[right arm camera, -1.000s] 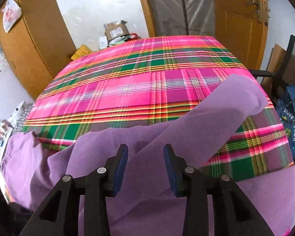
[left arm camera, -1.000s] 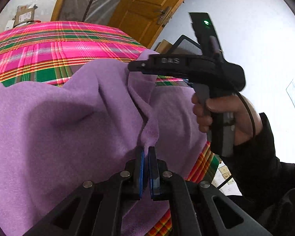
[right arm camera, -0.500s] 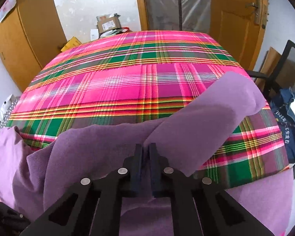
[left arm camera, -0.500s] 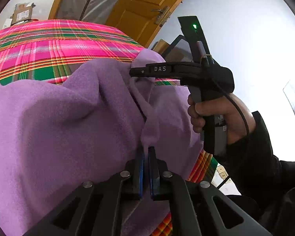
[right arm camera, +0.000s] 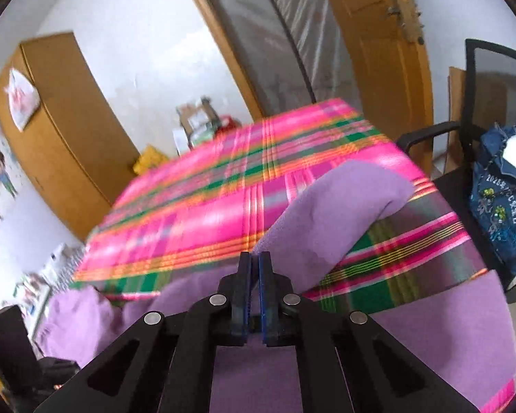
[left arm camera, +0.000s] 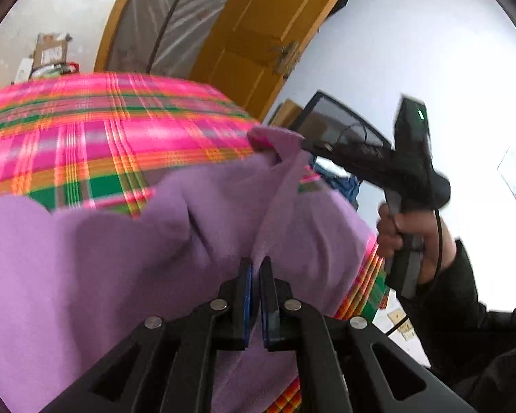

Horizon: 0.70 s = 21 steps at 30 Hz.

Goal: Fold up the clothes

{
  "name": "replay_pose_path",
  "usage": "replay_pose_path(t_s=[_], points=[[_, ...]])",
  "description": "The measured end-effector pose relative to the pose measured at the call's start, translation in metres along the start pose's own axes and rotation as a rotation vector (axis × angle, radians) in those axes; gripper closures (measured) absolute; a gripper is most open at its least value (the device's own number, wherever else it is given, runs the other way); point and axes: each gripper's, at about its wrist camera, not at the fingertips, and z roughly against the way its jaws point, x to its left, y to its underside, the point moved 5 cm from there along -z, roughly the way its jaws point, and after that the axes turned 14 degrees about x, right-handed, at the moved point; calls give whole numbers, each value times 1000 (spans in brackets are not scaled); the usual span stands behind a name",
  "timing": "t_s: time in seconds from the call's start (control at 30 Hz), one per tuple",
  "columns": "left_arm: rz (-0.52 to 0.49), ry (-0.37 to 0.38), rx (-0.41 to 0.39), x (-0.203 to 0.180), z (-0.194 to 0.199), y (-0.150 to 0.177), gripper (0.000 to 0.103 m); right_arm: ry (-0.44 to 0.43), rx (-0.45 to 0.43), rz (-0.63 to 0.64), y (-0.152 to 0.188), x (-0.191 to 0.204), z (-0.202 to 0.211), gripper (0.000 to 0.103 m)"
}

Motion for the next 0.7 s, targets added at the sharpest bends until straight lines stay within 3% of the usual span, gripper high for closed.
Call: replay_pose_path(t_s=[0.1,0.2,0.4,0.7], points=[[-26,4,-25,-10,7,-6,99,-23,-61,-9,7,-1,27,99],[-65,10,2,-20,2,0,99,-11,-78,-9,24,-5,46,99],[-59,19,133,-19,-35,32,99,25,3,-79,71,-32,46,99],[-73,4,181,-21,-42,55,99,61,119,-192,120,-68,25,98]])
